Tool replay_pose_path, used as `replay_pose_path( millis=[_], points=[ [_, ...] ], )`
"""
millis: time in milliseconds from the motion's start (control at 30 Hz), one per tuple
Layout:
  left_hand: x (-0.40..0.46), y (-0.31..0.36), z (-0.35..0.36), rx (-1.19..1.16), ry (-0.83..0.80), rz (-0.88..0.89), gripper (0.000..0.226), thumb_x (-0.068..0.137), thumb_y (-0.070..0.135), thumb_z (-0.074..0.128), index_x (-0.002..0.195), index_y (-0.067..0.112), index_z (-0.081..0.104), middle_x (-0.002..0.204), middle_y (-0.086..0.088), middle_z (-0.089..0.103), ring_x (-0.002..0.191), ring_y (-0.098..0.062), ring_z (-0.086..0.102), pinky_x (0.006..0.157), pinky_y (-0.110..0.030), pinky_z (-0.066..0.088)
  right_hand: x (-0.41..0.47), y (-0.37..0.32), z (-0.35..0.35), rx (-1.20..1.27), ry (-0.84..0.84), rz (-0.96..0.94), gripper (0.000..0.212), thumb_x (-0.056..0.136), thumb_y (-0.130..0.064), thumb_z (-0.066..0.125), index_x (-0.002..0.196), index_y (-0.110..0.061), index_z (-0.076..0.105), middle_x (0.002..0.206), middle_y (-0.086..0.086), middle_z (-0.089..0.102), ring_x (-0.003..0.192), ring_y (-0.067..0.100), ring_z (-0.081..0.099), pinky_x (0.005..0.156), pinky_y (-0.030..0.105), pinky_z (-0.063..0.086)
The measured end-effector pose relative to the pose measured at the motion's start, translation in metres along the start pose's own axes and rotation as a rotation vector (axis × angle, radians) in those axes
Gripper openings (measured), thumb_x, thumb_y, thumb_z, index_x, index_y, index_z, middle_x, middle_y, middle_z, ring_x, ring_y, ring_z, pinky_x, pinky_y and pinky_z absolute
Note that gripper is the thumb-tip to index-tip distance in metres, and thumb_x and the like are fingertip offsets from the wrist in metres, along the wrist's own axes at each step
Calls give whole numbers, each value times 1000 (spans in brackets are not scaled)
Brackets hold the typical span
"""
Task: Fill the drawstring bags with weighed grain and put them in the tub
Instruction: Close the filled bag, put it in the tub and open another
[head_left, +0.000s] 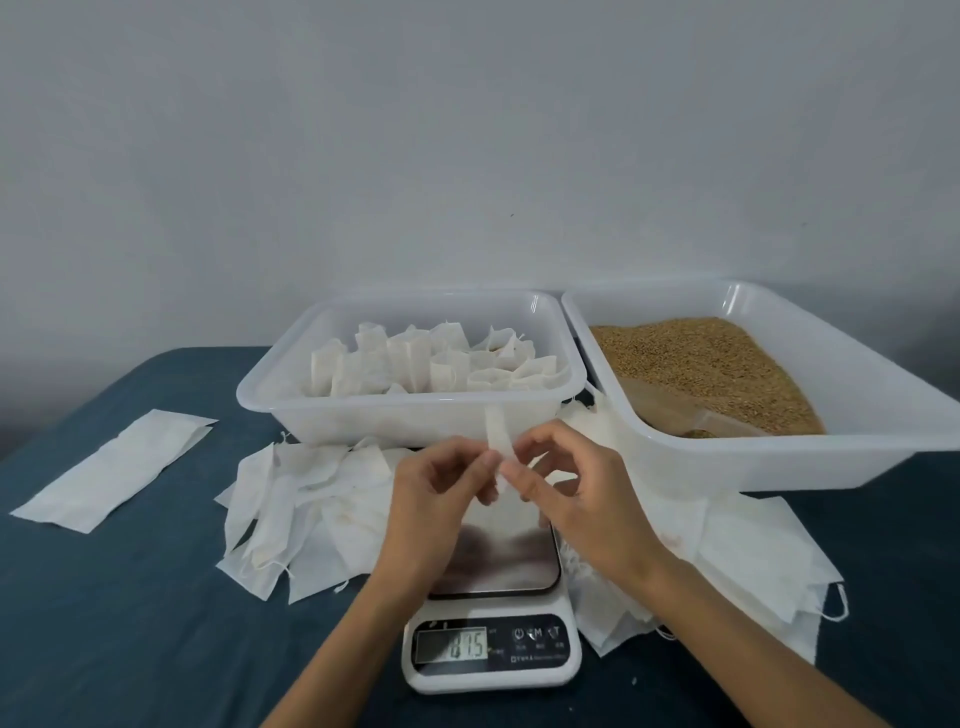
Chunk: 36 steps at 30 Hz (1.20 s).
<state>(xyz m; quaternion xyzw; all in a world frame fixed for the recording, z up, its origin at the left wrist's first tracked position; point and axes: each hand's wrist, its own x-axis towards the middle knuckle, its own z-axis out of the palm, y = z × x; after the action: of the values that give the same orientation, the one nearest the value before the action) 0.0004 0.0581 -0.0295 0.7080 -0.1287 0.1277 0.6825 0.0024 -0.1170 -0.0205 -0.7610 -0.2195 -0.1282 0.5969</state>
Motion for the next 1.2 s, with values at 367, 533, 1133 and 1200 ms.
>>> replay_pose_path(
  millis=[367,533,1133,1200],
  points=[
    [-6,4,7,-81,47,-67,18,99,7,68,81,4,73,65,-7,64,63,-16,59,69,-24,51,0,3,0,-25,96,-46,21,96,-23,69,106,-33,54,83,-7,72,67,18,72,61,31,60],
    [-7,6,7,-51,42,-51,21,99,8,69,79,10,73,64,-5,63,62,-13,57,66,-21,50,-2,7,-3,-377,63,-276,15,101,-11,60,108,-24,58,92,-13,61,72,12,65,65,34,57],
    [-10,11,-1,-62,5,-80,11,97,25,73,103,26,82,129,16,69,114,4,66,82,-12,54,5,0,-7,444,84,144,17,95,-24,70,105,-14,78,99,11,77,92,29,75,70,36,63],
    [-9,9,-1,-84,17,-105,16,98,11,70,100,23,81,100,9,77,91,-1,69,78,-13,53,6,3,-9,406,89,133,17,94,-24,71,104,-12,79,101,9,77,93,28,75,76,36,62]
  ],
)
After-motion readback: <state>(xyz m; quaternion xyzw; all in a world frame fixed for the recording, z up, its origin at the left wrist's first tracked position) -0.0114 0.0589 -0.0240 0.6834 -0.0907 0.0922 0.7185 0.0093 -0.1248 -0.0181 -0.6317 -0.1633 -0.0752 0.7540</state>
